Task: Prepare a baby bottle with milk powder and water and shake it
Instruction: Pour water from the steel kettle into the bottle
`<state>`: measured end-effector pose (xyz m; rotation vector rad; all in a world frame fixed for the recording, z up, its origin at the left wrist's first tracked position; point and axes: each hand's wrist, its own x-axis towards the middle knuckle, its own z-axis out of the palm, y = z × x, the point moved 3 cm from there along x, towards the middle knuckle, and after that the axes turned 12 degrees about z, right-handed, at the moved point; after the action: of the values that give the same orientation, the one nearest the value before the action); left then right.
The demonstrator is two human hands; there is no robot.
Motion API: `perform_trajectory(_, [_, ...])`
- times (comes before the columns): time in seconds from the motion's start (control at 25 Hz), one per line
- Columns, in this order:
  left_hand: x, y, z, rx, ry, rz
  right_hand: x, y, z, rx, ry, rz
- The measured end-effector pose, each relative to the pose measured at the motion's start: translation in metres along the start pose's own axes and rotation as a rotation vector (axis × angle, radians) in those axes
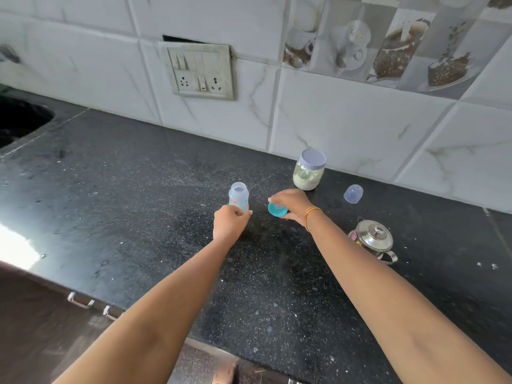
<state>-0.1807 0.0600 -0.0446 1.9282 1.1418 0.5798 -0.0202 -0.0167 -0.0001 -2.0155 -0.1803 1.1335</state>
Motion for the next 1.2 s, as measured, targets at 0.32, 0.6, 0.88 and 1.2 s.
perform_trajectory(0.32, [0.026,0.005,-0.021,-0.104,0.012,0.009,-0.007,-0.037,0.046,0.211,-0.093,-0.229])
perform_trajectory(0.6, [0.025,0.022,0.001,-0.143,-0.096,0.198,0.019,-0.002,-0.002,-0.124,0.331,-0.032])
perform_trajectory(0.88, [0.000,0.049,0.044,-0.168,-0.350,0.348,0.017,0.048,-0.060,-0.556,0.399,0.027])
perform_trajectory(1.2, [-0.032,0.066,0.078,-0.172,-0.428,0.385,-0.045,0.051,-0.096,-0.569,0.587,-0.354])
